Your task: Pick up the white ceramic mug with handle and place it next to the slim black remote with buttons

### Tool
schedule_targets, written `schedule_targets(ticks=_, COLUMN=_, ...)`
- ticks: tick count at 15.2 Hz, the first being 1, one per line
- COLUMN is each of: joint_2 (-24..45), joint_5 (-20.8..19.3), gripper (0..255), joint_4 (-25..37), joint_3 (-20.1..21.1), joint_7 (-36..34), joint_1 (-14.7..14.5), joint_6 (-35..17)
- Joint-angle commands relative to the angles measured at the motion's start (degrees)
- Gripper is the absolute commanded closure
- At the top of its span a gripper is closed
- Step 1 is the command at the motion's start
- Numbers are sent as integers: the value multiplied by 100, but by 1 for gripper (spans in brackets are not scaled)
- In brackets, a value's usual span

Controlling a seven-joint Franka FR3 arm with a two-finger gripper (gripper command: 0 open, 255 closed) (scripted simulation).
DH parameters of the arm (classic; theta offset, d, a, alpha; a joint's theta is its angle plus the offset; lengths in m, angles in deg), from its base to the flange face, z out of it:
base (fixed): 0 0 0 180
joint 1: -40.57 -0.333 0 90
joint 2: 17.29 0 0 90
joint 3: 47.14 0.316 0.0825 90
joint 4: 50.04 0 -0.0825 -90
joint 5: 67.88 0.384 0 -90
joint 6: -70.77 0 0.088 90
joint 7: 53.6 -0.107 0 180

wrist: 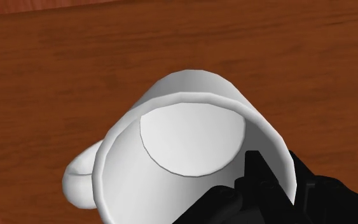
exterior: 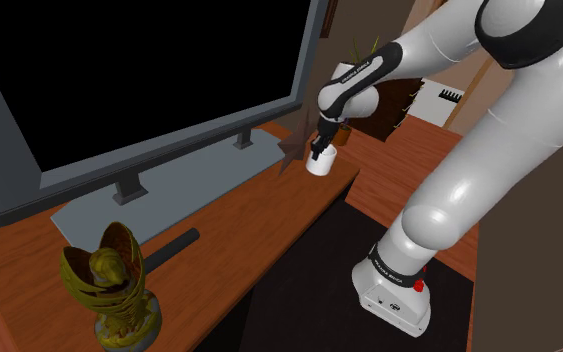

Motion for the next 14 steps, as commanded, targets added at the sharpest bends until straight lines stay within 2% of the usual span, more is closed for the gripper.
schedule_targets(ticks=1, joint_2=-133, joint_5=-87, gripper=255, joint_4=46, joint_3=7, joint_7=-54, joint_1=23, joint_6=169)
schedule_targets(ticks=14, joint_2=-930, joint_5=-438, gripper=255, joint_4=448, joint_3=162, joint_7=-346, joint_1=121, joint_6=1322)
